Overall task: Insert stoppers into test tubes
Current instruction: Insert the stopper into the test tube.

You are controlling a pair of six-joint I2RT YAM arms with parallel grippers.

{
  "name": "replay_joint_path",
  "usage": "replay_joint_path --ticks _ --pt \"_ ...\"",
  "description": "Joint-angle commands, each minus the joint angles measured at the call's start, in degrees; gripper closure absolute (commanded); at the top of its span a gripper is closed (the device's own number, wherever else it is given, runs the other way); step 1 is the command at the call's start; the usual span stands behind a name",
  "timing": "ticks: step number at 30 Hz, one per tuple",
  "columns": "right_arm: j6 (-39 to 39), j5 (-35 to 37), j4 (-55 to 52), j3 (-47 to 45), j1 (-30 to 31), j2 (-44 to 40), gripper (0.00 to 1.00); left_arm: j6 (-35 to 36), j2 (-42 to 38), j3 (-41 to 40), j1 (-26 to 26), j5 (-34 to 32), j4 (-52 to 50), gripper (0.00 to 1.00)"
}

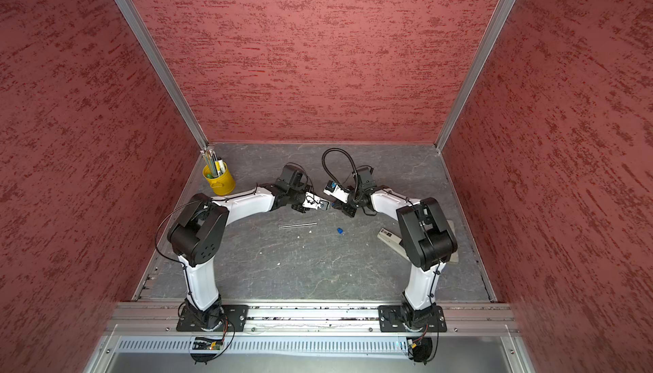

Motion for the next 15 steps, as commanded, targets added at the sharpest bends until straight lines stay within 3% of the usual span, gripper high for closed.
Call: replay_joint_path --ticks 1,15 --pt "0.03 -1.5 -0.46 1.79 0.54 0.71 0.81 0.68 0.92 0.89 -0.66 0.78 2.9 0.81" --pt "0.16 -0.64 -0.04 1.44 0.48 0.02 0.64 0.54 0.9 0.32 0.06 1.27 1.62 0.82"
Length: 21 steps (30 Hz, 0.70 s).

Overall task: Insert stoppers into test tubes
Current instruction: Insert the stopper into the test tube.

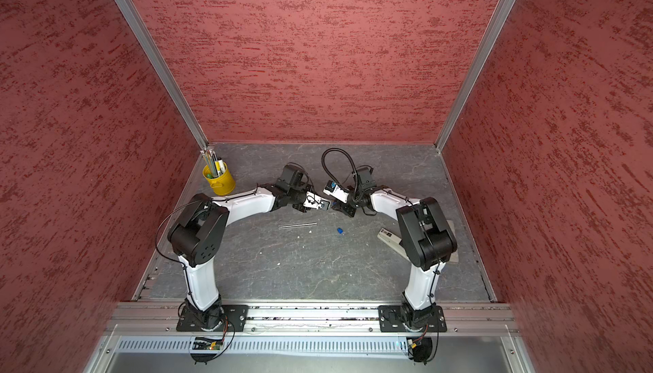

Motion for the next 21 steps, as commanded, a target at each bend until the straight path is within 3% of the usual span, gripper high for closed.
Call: replay_joint_path --ticks 1,10,21 --pt "0.11 -0.46 0.05 1.31 0.4 -0.2 0.63 0.47 0.73 0.32 0.26 1.14 0.02 0.82" --pt "0.14 0.74 -0.03 1.3 0.26 -0.49 0.53 0.88 0.48 -0.43 0.34 0.98 -0.69 0.82" --pt "-0.3 2.01 0.85 -0.36 -0.49 -2.98 0.52 -0.27 0.18 -1.0 1.37 1.74 -1.24 0.82"
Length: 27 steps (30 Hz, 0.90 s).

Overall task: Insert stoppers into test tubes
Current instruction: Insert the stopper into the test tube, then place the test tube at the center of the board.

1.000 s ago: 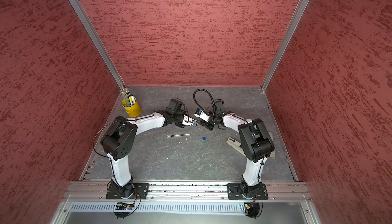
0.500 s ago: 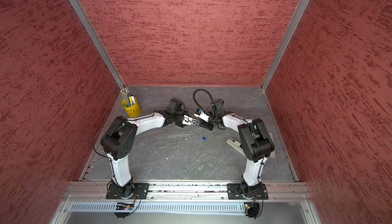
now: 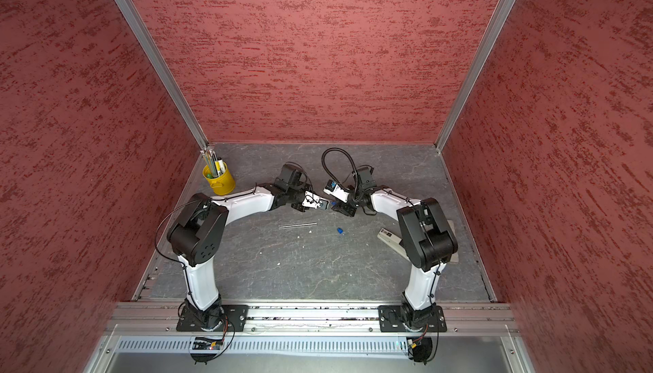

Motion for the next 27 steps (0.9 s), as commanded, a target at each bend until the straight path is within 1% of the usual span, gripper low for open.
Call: replay_joint_path --ticks 1,13,27 --pt "-0.49 0.59 0.74 -0.38 -0.47 -2.25 0.52 -0.6 0.09 -0.89 0.5 0.88 -0.76 0.82" --pt "0.26 1.39 1.15 -0.75 -1.74 -2.94 0.53 -4.02 1.14 -0.85 2.11 1.86 -2.62 0.81" --pt "0.55 1.91 1.44 -1.55 -2.83 -4.16 0.53 -7.77 3.43 0.5 2.15 0.54 -5.95 0.81"
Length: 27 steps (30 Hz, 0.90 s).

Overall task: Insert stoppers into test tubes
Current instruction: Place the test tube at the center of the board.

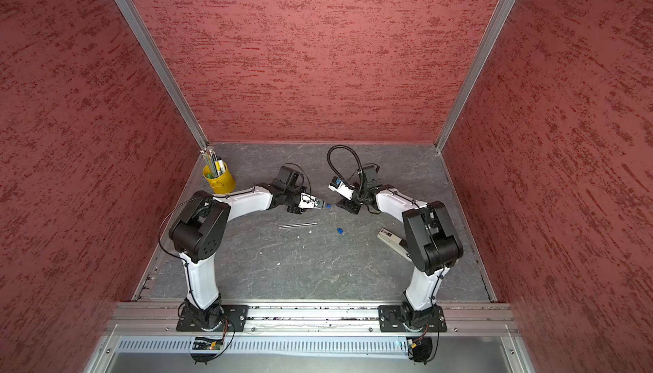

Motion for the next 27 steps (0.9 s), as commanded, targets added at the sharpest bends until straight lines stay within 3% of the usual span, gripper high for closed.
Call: replay_joint_path --ticks 1,27 --pt "0.4 0.31 1.0 -0.61 -0.47 -1.8 0.53 -1.73 1.5 0.8 0.1 0.19 -1.7 0.81" --pt "-0.02 0.71 0.7 -0.61 -0.51 -1.9 0.53 -3.64 4.02 2.1 0.23 -0.94 -2.85 0.81"
